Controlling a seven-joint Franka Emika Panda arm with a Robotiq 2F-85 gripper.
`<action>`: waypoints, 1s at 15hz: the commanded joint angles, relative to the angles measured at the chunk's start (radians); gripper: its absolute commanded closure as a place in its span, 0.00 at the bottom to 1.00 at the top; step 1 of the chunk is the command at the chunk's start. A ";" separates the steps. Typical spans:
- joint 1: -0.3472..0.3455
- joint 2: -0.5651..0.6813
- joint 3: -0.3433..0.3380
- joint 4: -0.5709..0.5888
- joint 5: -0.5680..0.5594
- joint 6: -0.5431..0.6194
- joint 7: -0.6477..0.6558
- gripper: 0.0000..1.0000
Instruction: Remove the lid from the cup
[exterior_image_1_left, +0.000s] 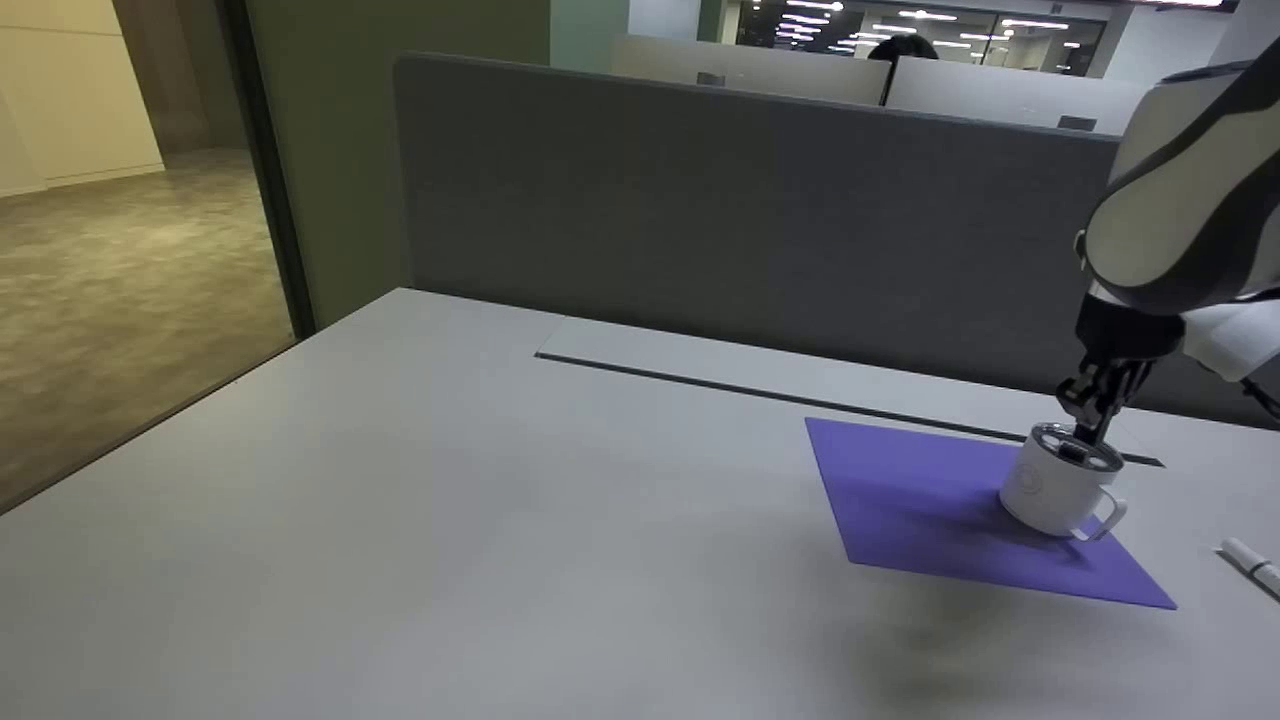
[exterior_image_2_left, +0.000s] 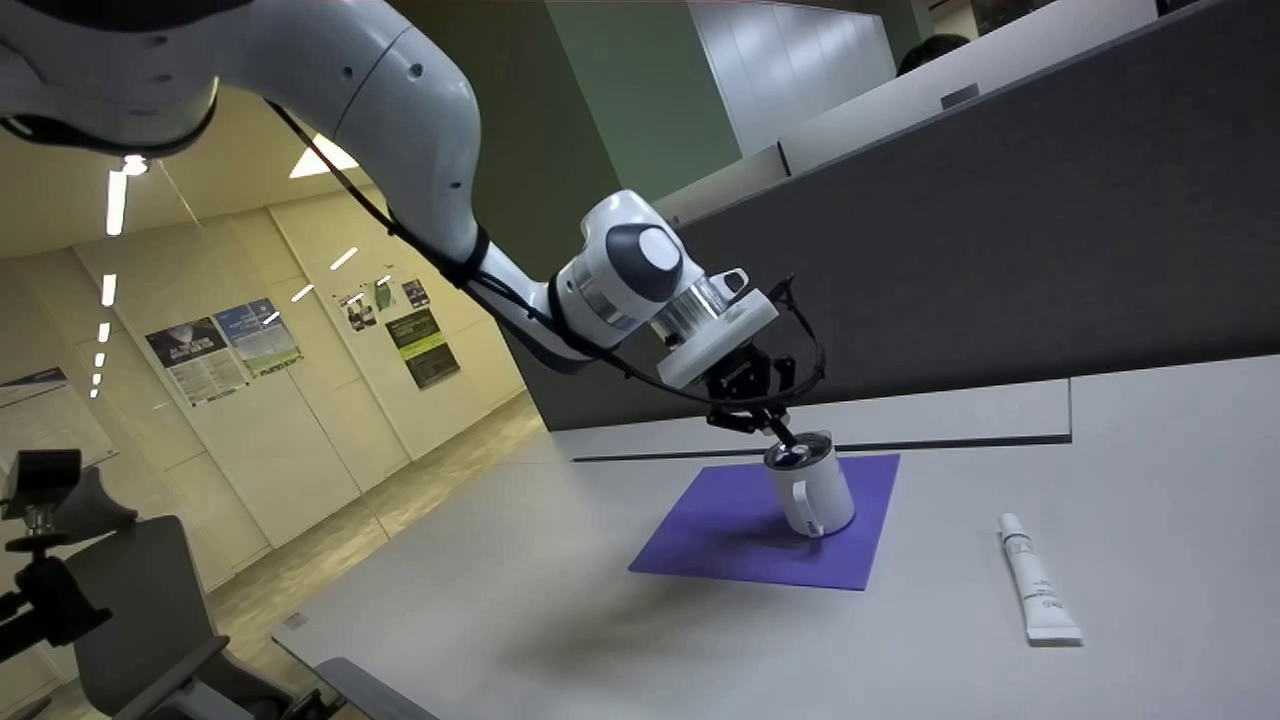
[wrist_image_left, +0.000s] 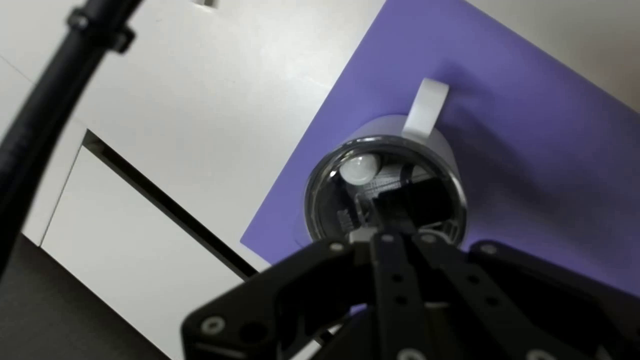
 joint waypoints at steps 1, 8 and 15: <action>-0.005 0.027 0.003 0.026 0.018 -0.005 -0.006 1.00; 0.015 0.041 -0.011 0.026 0.016 0.017 0.019 1.00; 0.061 0.094 -0.085 0.052 -0.015 0.115 0.051 1.00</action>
